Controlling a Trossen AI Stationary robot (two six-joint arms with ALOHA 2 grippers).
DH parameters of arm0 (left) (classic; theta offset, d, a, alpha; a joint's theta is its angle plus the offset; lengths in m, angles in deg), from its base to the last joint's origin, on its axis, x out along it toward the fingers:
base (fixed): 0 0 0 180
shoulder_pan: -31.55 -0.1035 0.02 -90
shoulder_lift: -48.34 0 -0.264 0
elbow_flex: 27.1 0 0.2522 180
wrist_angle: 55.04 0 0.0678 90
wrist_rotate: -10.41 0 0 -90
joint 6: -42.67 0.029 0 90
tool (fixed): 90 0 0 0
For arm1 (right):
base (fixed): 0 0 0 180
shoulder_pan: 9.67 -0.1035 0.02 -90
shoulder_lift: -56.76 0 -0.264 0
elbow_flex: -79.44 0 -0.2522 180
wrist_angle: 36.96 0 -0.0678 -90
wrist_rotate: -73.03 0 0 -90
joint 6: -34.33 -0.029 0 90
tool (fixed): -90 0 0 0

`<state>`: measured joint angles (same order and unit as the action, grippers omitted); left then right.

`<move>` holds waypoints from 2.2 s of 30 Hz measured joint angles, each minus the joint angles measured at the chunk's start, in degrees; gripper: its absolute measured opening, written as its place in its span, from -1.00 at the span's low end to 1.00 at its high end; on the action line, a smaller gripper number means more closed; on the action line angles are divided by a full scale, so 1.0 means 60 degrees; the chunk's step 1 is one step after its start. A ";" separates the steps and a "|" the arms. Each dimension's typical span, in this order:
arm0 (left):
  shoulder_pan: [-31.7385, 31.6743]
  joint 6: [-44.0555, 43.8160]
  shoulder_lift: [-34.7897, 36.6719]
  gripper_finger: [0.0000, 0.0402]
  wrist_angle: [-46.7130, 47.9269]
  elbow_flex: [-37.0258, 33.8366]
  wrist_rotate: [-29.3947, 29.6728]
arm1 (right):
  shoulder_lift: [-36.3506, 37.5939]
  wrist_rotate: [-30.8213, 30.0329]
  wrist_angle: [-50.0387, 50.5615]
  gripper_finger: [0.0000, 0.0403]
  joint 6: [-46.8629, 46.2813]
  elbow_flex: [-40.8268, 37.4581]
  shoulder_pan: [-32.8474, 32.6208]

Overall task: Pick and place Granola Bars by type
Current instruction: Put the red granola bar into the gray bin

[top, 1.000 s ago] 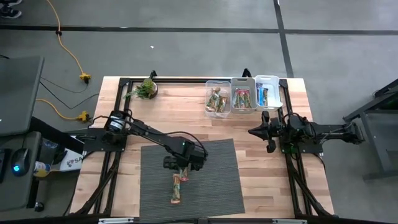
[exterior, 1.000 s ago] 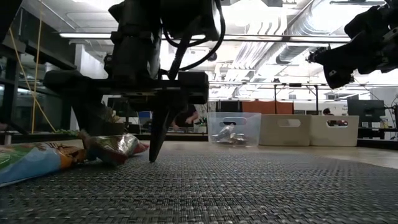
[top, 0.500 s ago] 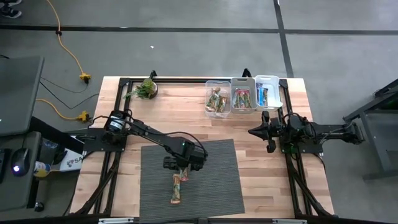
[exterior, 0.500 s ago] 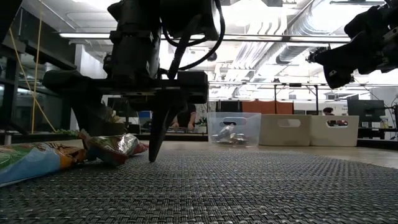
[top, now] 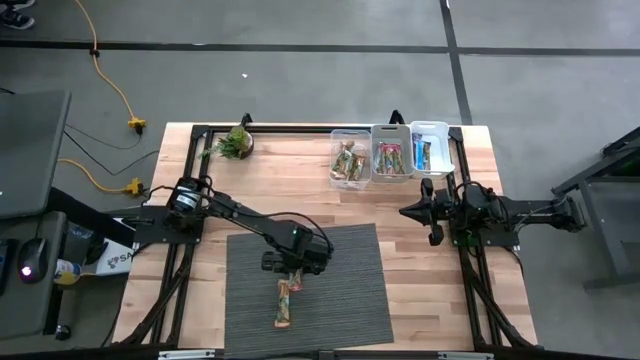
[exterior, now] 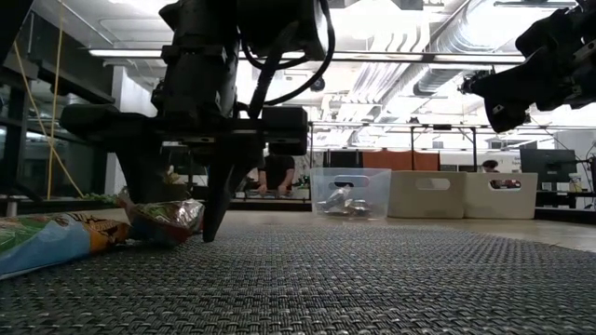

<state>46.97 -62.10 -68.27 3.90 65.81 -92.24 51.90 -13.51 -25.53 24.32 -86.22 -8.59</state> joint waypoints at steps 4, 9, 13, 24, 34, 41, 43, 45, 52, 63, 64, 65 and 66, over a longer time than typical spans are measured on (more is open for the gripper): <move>0.0000 -0.0004 0.0000 -0.07 -0.0006 0.0000 -0.0002 | 0.0000 -0.0001 0.0000 -1.00 0.0001 0.0000 0.0004; -0.0004 -0.0005 0.0000 -0.13 -0.0028 0.0000 -0.0038 | 0.0000 -0.0004 -0.0004 -1.00 -0.0001 0.0000 0.0004; -0.0004 -0.0004 0.0000 -0.18 -0.0006 0.0000 -0.0049 | 0.0000 -0.0004 -0.0004 -1.00 -0.0003 0.0000 0.0004; -0.0004 0.0190 -0.0062 -0.33 0.0546 0.0413 0.0102 | 0.0000 -0.0004 -0.0007 -1.00 0.0001 0.0000 0.0004; -0.0004 0.0331 -0.0073 -0.52 0.1613 0.1024 0.0880 | 0.0004 -0.0004 -0.0005 -1.00 -0.0003 0.0000 0.0002; 0.0000 0.0371 -0.0069 -0.58 0.1211 0.1038 0.0836 | 0.0004 -0.0004 -0.0004 -1.00 0.0001 0.0000 0.0002; -0.0004 0.0419 -0.0067 -0.58 0.1074 0.1041 0.0808 | 0.0004 -0.0004 -0.0007 -1.00 0.0000 0.0000 0.0003; -0.0004 0.0438 -0.0055 -0.58 0.0877 0.1042 0.0834 | 0.0004 -0.0004 -0.0006 -1.00 0.0001 0.0000 0.0003; -0.0007 0.0999 -0.0036 -0.58 0.0461 0.1561 0.1554 | 0.0004 -0.0004 -0.0007 -1.00 0.0001 0.0000 0.0001; -0.0011 0.3205 -0.0029 -0.58 0.0522 0.3611 0.4520 | 0.0004 -0.0007 -0.0007 -1.00 0.0001 0.0000 0.0000; -0.0011 0.3394 -0.0029 -0.58 0.0544 0.3801 0.4758 | 0.0004 -0.0004 -0.0006 -1.00 0.0001 0.0000 0.0000; -0.0011 0.3608 -0.0029 -0.58 0.0568 0.4004 0.5001 | 0.0004 -0.0004 -0.0004 -1.00 0.0000 0.0000 0.0000; -0.0013 0.3849 -0.0029 -0.58 0.0572 0.4201 0.5237 | 0.0004 -0.0004 -0.0007 -1.00 -0.0002 0.0000 0.0001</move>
<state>46.89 -39.00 -68.45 7.33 91.02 -60.82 51.92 -13.53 -25.57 24.31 -86.22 -8.58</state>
